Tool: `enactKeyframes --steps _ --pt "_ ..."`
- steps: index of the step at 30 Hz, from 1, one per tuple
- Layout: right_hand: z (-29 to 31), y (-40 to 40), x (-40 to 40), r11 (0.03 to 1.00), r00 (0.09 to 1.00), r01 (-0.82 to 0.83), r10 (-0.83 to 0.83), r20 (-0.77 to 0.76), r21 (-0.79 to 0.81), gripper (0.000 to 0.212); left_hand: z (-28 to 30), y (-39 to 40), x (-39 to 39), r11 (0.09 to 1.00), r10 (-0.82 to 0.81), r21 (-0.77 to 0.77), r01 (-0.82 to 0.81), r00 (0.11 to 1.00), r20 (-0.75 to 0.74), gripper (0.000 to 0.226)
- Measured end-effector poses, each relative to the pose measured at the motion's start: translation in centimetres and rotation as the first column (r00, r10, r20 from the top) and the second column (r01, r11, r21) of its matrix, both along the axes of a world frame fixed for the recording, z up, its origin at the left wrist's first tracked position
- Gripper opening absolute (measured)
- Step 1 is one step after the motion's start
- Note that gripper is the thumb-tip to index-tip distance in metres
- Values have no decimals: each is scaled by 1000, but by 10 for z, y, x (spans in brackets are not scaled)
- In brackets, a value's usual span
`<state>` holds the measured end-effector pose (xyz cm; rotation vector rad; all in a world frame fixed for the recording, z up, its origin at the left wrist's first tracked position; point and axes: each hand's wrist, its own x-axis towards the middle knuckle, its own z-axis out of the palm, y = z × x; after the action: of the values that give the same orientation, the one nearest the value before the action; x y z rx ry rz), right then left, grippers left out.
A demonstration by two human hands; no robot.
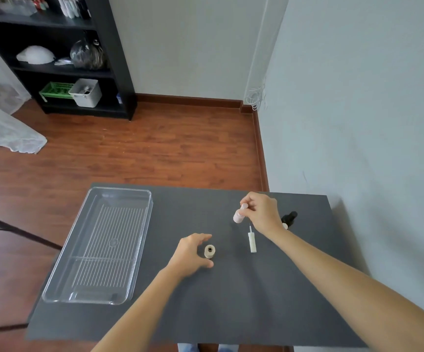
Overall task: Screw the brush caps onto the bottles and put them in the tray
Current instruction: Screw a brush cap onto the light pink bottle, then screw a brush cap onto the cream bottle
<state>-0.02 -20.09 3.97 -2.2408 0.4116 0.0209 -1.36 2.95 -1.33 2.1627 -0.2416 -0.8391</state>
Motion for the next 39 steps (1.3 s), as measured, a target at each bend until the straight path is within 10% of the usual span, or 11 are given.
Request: enactKeyframes --steps 19,23,31,39 --pt "-38 15 -22 988 991 125 -128 -30 -90 30 -31 -13 -10 978 189 -107 -178 976 105 28" --pt "-57 13 -49 968 964 40 -102 -245 -247 54 -24 -14 -9 974 199 -131 -183 972 123 24" --pt "-60 13 -60 953 829 77 -224 -512 -293 26 0 -23 -5 968 207 -171 -185 971 121 16" --pt "6 -6 -69 966 951 257 -258 -173 -26 21 51 -35 7 940 237 -285 -184 958 160 16"
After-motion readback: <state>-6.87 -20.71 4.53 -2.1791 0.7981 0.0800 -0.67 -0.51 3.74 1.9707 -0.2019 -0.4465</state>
